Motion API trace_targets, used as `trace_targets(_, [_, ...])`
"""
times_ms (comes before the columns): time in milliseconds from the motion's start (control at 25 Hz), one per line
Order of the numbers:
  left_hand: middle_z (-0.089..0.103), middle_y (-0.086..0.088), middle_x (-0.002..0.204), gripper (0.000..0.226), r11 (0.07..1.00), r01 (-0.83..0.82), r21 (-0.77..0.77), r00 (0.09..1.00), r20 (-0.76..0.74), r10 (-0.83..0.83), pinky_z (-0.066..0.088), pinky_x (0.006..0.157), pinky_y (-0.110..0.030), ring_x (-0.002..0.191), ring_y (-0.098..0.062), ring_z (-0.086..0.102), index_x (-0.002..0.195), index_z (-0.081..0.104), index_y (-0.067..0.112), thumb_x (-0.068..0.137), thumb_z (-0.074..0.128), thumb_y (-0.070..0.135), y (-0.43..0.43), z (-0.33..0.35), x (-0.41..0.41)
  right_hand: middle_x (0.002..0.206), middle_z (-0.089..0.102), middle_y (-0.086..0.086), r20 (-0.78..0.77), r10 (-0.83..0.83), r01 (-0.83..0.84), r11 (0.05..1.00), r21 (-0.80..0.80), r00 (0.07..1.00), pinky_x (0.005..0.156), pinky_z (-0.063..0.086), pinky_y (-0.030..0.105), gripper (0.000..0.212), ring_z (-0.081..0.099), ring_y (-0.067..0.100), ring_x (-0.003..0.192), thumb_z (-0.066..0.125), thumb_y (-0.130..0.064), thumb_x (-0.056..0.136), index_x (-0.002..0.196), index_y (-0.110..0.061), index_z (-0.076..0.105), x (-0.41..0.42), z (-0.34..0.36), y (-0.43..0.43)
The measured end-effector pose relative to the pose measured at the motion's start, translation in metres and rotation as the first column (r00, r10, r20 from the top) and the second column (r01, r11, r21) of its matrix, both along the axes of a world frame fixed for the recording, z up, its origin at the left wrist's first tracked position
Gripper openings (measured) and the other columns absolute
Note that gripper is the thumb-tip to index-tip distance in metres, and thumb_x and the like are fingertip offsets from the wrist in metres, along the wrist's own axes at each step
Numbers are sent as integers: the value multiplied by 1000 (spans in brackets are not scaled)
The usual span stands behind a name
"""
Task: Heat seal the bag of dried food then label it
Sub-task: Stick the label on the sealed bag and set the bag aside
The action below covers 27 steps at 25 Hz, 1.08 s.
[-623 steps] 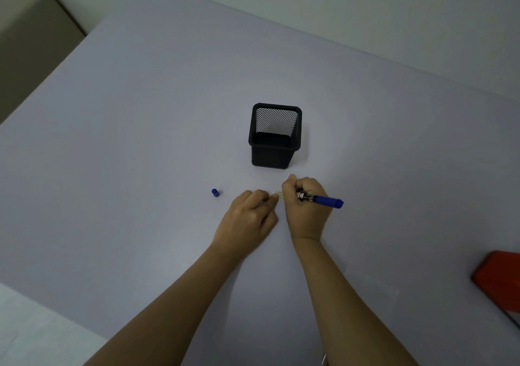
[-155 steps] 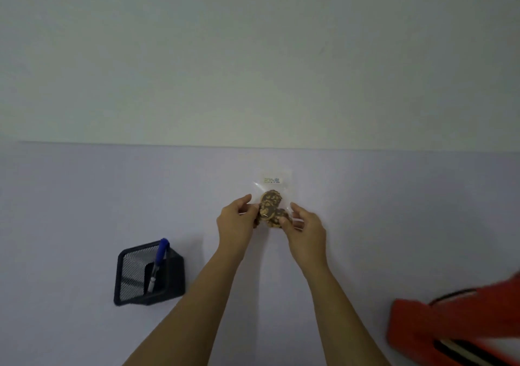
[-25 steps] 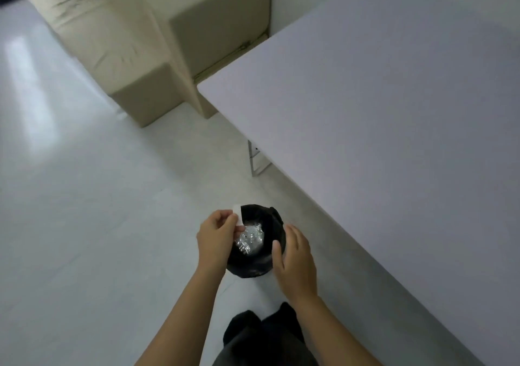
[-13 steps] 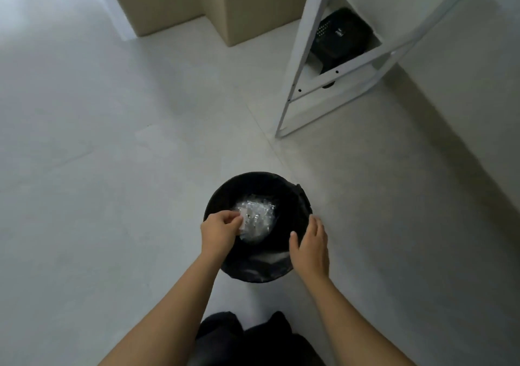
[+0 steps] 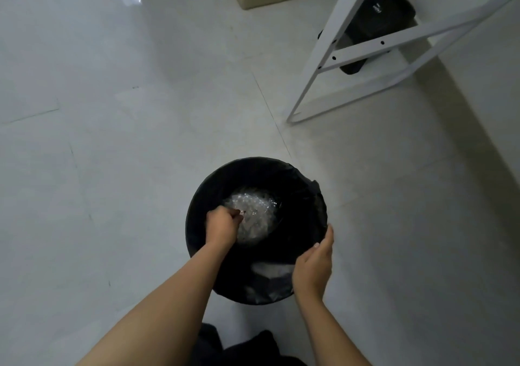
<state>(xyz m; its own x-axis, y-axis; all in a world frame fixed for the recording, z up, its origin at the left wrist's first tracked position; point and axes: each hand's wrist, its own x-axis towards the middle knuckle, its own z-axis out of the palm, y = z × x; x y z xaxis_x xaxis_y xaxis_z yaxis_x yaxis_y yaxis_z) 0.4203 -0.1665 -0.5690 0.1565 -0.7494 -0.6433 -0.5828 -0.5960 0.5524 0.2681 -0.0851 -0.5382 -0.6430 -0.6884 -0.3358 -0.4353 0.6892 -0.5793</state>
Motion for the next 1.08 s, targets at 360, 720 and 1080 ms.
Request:
trace_targets(360, [70, -11, 76, 21, 993, -4, -117, 1000, -5, 4, 53, 80, -35, 71, -20, 58, 78, 65, -3, 85, 62, 17, 12, 174, 27, 153, 24, 10, 6, 243, -243, 969, 43, 970, 109, 28, 30, 53, 25, 22, 140, 32, -20, 98, 146, -11, 14, 32, 154, -19])
trace_targets(720, [65, -4, 65, 25, 884, 28, -467, 988, -122, -96, 41, 58, -22, 63, -18, 59, 77, 66, 9, 93, 50, 19, 30, 549, 15, 154, 24, 1, -69, 348, -355, 906, -231, 935, 111, 17, 22, 49, 20, 12, 141, 29, -28, 98, 145, -18, 19, 52, 491, -9])
trace_targets(1080, [56, -4, 135, 42, 538, 428, -726, 712, -95, -696, 33, 103, -22, 126, -18, 50, 132, 51, 10, 99, 37, 31, 69, 702, -170, 157, 14, 4, -311, -225, 83, 908, -410, 923, 114, 5, 24, 52, 11, 15, 144, 24, -32, 99, 147, -12, 14, -114, 636, 84])
